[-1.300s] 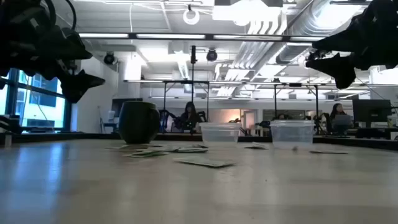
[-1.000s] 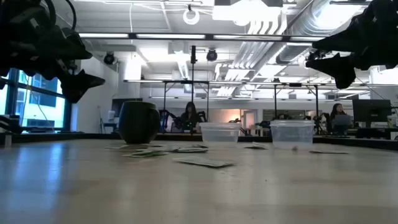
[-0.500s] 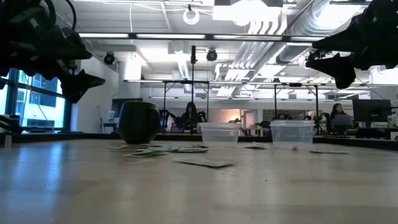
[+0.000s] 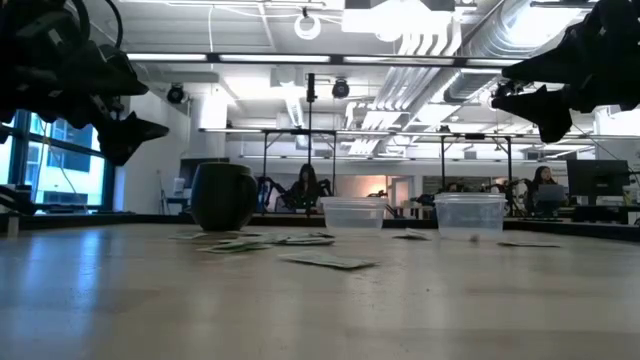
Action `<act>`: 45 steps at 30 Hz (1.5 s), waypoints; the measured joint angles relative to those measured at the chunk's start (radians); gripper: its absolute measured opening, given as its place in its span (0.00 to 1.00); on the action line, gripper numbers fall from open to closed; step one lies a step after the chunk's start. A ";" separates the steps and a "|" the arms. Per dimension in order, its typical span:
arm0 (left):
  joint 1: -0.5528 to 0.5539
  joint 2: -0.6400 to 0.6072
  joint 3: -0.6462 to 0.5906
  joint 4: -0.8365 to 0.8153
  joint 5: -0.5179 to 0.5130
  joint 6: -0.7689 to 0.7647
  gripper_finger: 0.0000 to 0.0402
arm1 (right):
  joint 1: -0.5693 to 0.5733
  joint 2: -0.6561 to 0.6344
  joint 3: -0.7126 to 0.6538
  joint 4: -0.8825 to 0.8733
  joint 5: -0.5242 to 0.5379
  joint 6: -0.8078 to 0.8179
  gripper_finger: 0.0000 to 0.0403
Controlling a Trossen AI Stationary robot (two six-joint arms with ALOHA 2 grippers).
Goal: Pick and place items into bin
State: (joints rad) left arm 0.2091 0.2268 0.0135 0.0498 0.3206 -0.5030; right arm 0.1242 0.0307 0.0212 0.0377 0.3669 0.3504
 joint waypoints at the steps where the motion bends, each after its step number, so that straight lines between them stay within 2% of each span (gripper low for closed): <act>1: 0.000 0.000 0.000 0.000 0.000 0.000 0.81 | 0.000 0.000 0.000 0.000 0.000 0.000 0.64; 26: 0.000 0.000 0.000 0.000 -0.001 0.000 0.81 | 0.000 0.000 0.000 0.000 0.000 0.000 0.64; 28: -0.001 0.000 0.000 0.025 -0.039 0.000 0.81 | 0.000 0.000 0.000 0.000 0.000 0.000 0.64; 32: 0.000 0.000 0.000 0.088 -0.206 -0.002 0.81 | 0.000 0.000 0.000 0.000 0.000 0.000 0.64; 38: 0.000 0.000 0.000 0.127 -0.257 0.002 0.81 | 0.000 0.000 0.000 0.000 0.000 0.000 0.64; 41: 0.000 0.000 0.000 0.172 -0.261 -0.087 0.81 | 0.000 0.000 0.000 0.006 0.018 0.000 0.64; 45: 0.000 0.000 0.000 0.314 -0.260 -0.307 0.81 | -0.002 0.001 -0.006 0.069 0.174 0.051 0.64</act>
State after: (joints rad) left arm 0.2091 0.2268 0.0137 0.3640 0.0606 -0.8102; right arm 0.1226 0.0312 0.0154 0.1069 0.5405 0.4011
